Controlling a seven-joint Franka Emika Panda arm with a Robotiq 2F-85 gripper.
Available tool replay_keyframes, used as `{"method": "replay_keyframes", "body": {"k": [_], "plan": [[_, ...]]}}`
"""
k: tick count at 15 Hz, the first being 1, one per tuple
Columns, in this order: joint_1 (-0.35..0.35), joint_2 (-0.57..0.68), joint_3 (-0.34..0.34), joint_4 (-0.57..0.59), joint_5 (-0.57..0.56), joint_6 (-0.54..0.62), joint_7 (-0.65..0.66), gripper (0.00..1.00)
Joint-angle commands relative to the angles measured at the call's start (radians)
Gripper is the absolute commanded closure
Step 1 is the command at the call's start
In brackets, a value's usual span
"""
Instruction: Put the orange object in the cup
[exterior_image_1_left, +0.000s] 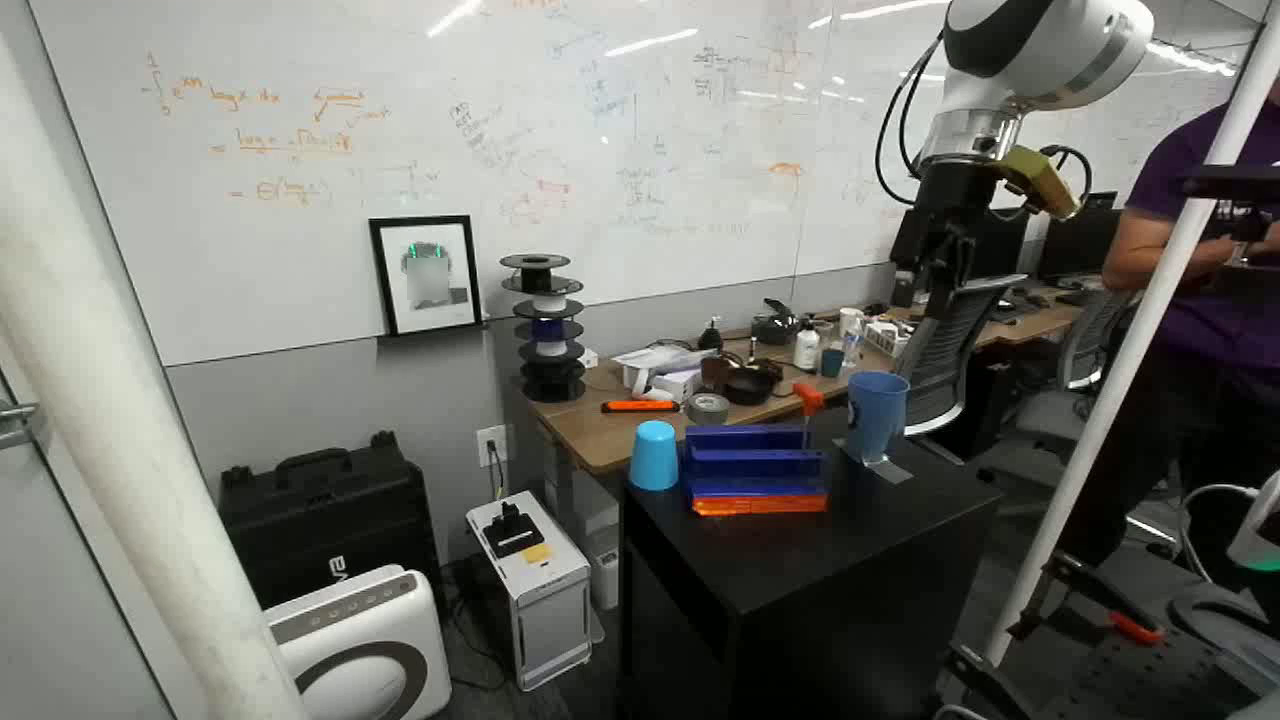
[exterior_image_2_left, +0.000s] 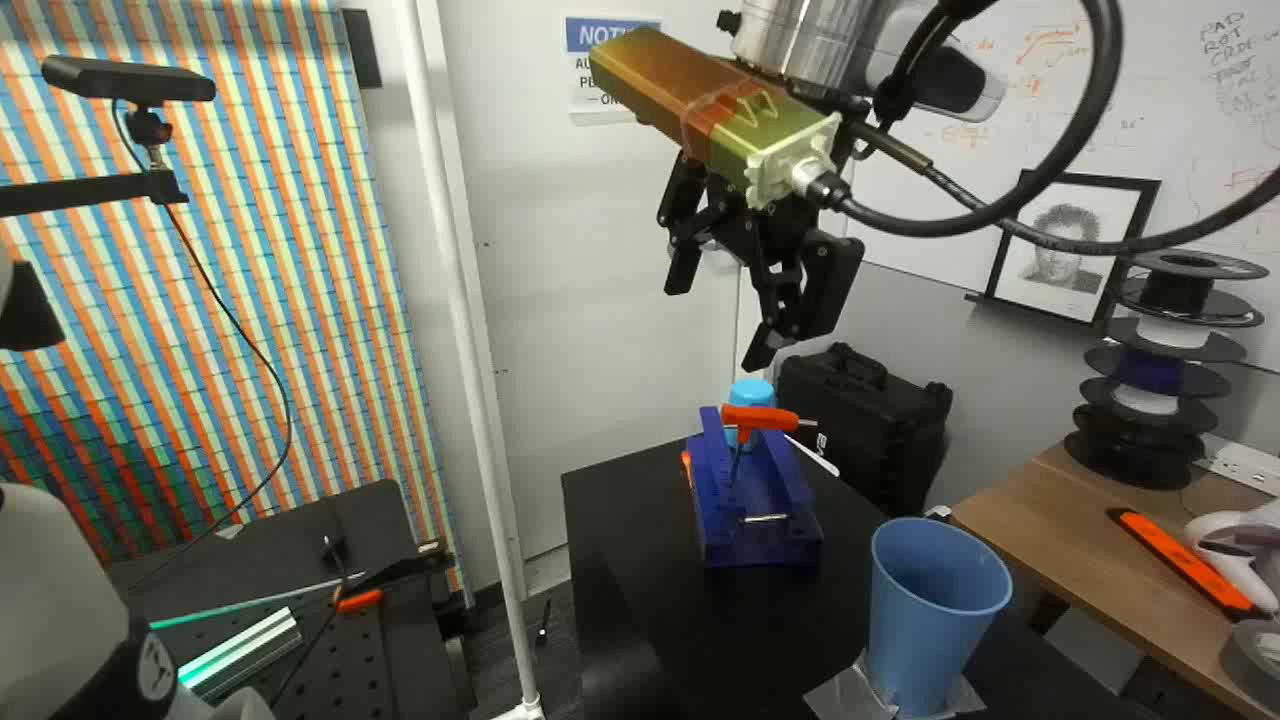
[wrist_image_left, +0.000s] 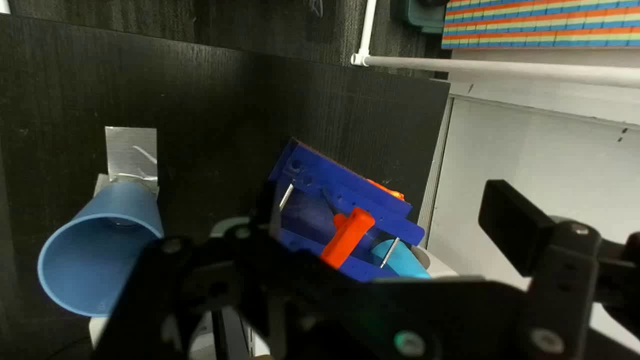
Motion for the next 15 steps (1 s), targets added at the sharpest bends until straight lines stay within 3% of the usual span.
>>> {"method": "replay_keyframes", "body": {"k": [1,13,15], "plan": [[-0.030,0.002,0.028,0.005,0.006,-0.002,-0.005,0.00],[-0.030,0.001,0.028,0.012,0.006,-0.002,-0.005,0.00],[-0.039,0.036,0.062,0.038,-0.037,0.046,0.114,0.00]]}}
